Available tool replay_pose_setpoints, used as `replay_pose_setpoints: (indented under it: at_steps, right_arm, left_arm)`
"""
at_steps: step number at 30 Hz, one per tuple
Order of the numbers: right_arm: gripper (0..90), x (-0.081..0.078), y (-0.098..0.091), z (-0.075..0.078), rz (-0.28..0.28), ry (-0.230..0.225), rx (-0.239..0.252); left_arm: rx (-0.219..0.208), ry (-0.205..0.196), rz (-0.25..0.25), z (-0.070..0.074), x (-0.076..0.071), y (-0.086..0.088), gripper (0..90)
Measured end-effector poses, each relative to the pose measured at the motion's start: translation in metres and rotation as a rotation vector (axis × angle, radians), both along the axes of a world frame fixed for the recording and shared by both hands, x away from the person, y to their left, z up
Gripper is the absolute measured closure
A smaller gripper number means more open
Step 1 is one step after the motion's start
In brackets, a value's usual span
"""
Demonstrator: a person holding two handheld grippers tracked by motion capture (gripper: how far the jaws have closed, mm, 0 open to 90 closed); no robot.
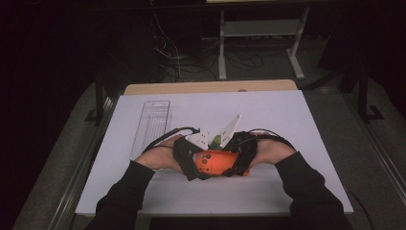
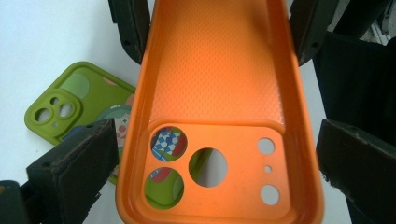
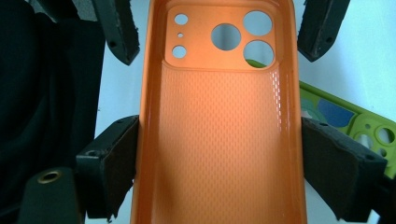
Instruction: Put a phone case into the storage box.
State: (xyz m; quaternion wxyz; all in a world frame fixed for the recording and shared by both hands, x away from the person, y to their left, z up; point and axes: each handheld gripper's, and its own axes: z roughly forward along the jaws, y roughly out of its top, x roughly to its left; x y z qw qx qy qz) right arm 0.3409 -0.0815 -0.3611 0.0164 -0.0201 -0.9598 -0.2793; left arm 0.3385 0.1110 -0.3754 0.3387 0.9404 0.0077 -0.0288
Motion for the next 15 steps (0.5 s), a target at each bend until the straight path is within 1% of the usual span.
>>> replay_pose_setpoints:
  at_steps: [2, 6, 15]
  right_arm:
    - [15.0, -0.0004, -0.0001, 0.0006, 0.001, -0.001, 0.002]
    - [15.0, -0.0009, 0.0003, 0.0015, 0.005, -0.004, 0.008]
    - [14.9, -0.0011, 0.0007, 0.0017, 0.006, -0.005, 0.007]
  left_arm:
    - [-0.003, -0.003, -0.002, -0.0001, 0.0008, -0.0001, 0.0]
    - [0.004, 0.007, -0.005, -0.0015, 0.0015, 0.0, 0.0]
    - [-0.001, 0.019, -0.015, -0.0033, 0.0022, 0.0006, 11.1]
